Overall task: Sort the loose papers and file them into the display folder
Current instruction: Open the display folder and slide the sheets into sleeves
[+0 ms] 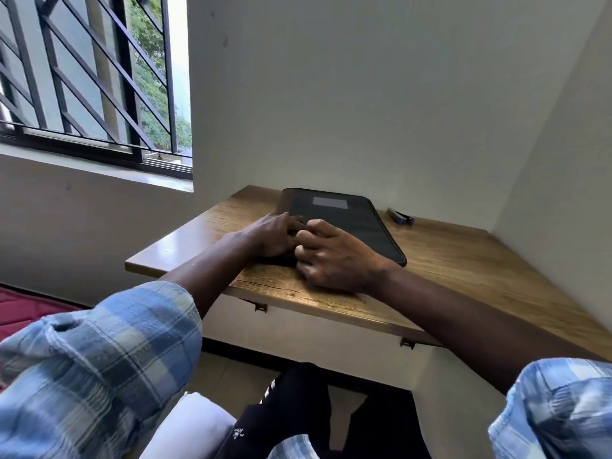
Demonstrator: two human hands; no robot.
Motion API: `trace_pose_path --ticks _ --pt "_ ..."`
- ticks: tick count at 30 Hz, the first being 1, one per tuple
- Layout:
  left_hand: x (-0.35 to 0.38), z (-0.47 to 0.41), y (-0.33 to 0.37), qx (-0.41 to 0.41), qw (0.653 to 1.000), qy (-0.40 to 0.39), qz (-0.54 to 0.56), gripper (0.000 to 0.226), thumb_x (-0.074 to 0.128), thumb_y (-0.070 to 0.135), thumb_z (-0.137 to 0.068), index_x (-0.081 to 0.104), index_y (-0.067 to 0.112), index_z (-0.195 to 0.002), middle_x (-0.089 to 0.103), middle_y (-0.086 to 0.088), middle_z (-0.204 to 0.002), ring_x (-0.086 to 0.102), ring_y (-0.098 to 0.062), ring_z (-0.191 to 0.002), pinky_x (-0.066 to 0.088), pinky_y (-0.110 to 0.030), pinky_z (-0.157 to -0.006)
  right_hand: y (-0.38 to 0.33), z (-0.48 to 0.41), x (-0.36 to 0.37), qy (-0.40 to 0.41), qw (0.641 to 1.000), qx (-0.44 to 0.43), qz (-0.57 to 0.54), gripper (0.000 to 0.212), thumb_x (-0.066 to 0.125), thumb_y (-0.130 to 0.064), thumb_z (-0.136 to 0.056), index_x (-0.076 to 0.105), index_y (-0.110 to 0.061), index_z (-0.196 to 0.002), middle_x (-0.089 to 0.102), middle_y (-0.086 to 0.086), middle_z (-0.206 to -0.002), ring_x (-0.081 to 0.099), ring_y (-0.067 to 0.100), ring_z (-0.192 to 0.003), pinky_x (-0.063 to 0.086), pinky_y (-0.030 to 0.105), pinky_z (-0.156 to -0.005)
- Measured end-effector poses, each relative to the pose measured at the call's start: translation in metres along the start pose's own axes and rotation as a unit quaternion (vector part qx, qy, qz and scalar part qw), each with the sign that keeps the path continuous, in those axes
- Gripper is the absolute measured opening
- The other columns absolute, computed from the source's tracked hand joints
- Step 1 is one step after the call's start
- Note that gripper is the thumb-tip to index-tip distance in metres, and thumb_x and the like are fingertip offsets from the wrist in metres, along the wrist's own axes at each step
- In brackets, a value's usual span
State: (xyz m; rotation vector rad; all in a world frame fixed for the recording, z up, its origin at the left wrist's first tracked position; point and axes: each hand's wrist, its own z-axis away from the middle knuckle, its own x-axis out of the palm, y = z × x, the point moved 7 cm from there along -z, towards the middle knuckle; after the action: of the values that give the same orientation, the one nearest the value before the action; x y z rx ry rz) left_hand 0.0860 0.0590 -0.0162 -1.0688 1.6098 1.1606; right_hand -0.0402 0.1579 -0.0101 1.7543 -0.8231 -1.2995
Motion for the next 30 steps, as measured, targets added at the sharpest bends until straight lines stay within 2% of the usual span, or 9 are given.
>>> trace_pose_path --ticks 3,6,15,18,19,21,23,26,30 --pt "-0.002 0.005 0.008 0.021 1.0 -0.003 0.015 0.045 0.047 0.059 -0.102 0.062 0.037 -0.138 0.054 0.001 -0.151 0.053 -0.025 -0.135 0.046 -0.044 -0.108 0.006 0.024 0.007 -0.017 1.0 0.015 -0.011 0.018 0.058 -0.014 -0.099 0.075 -0.016 -0.092 0.07 0.001 -0.092 0.058 0.024 -0.101 0.039 0.043 -0.105" --pt "0.004 0.002 0.003 -0.001 1.0 -0.018 0.002 0.052 0.045 0.068 -0.099 0.053 0.045 -0.145 0.038 0.001 -0.164 0.039 -0.028 -0.147 0.038 -0.052 -0.117 0.012 0.04 0.008 -0.014 0.999 0.04 -0.014 0.012 0.065 -0.014 -0.096 0.073 -0.017 -0.087 0.067 0.0 -0.087 0.057 0.023 -0.096 0.038 0.043 -0.103" --pt "0.0 -0.003 0.005 0.014 1.0 -0.02 0.006 0.05 0.053 0.058 -0.101 0.055 0.038 -0.146 0.043 -0.002 -0.161 0.049 -0.028 -0.14 0.042 -0.046 -0.112 0.039 0.122 0.007 -0.059 0.976 0.202 -0.059 0.009 0.077 -0.021 -0.086 0.073 -0.018 -0.094 0.067 0.002 -0.089 0.058 0.025 -0.093 0.048 0.042 -0.09" --pt "0.004 -0.008 0.009 0.025 0.999 -0.022 0.01 0.043 0.054 0.053 -0.101 0.061 0.036 -0.14 0.056 0.001 -0.151 0.056 -0.023 -0.131 0.044 -0.051 -0.113 0.041 0.127 0.008 -0.063 0.965 0.242 -0.078 0.008 0.077 -0.024 -0.087 0.073 -0.018 -0.09 0.067 0.001 -0.085 0.058 0.023 -0.088 0.049 0.04 -0.084" --pt "0.005 -0.011 0.012 0.025 0.999 -0.019 0.007 0.036 0.055 0.049 -0.1 0.065 0.037 -0.133 0.064 0.003 -0.14 0.059 -0.02 -0.124 0.04 -0.058 -0.114 0.042 0.127 0.009 -0.065 0.961 0.254 -0.091 0.008 0.078 -0.024 -0.087 0.073 -0.018 -0.088 0.067 0.001 -0.083 0.059 0.023 -0.086 0.049 0.039 -0.081" --pt "0.001 -0.017 0.017 0.005 1.0 -0.007 -0.024 0.026 0.056 0.044 -0.097 0.071 0.037 -0.117 0.073 0.008 -0.116 0.058 -0.015 -0.109 0.013 -0.077 -0.117 0.043 0.128 0.009 -0.062 0.95 0.28 -0.123 0.007 0.079 -0.022 -0.085 0.074 -0.017 -0.084 0.067 0.002 -0.08 0.061 0.023 -0.079 0.049 0.037 -0.074" --pt "-0.006 -0.023 0.028 -0.019 0.998 -0.003 -0.064 0.026 0.059 0.044 -0.09 0.074 0.034 -0.108 0.074 0.012 -0.105 0.054 -0.012 -0.102 -0.006 -0.081 -0.11 0.044 0.13 0.009 -0.056 0.941 0.299 -0.146 0.007 0.08 -0.019 -0.084 0.074 -0.016 -0.081 0.066 0.003 -0.075 0.062 0.024 -0.072 0.048 0.035 -0.066" --pt "-0.008 -0.039 0.056 -0.009 0.998 -0.016 -0.064 0.042 0.061 0.044 -0.084 0.066 0.035 -0.124 0.066 0.013 -0.126 0.054 -0.015 -0.123 0.009 -0.078 -0.115 0.044 0.131 0.01 -0.055 0.939 0.305 -0.15 0.007 0.079 -0.019 -0.084 0.074 -0.017 -0.08 0.066 0.003 -0.073 0.061 0.024 -0.068 0.046 0.034 -0.062" --pt "0.01 -0.061 0.112 0.012 1.0 -0.01 -0.015 0.07 0.048 0.075 -0.092 0.046 0.036 -0.15 0.044 0.0 -0.16 0.038 -0.028 -0.148 0.005 -0.072 -0.12 0.046 0.133 0.009 -0.051 0.933 0.318 -0.16 0.008 0.078 -0.019 -0.085 0.073 -0.018 -0.079 0.066 0.003 -0.074 0.061 0.024 -0.069 0.046 0.034 -0.063"
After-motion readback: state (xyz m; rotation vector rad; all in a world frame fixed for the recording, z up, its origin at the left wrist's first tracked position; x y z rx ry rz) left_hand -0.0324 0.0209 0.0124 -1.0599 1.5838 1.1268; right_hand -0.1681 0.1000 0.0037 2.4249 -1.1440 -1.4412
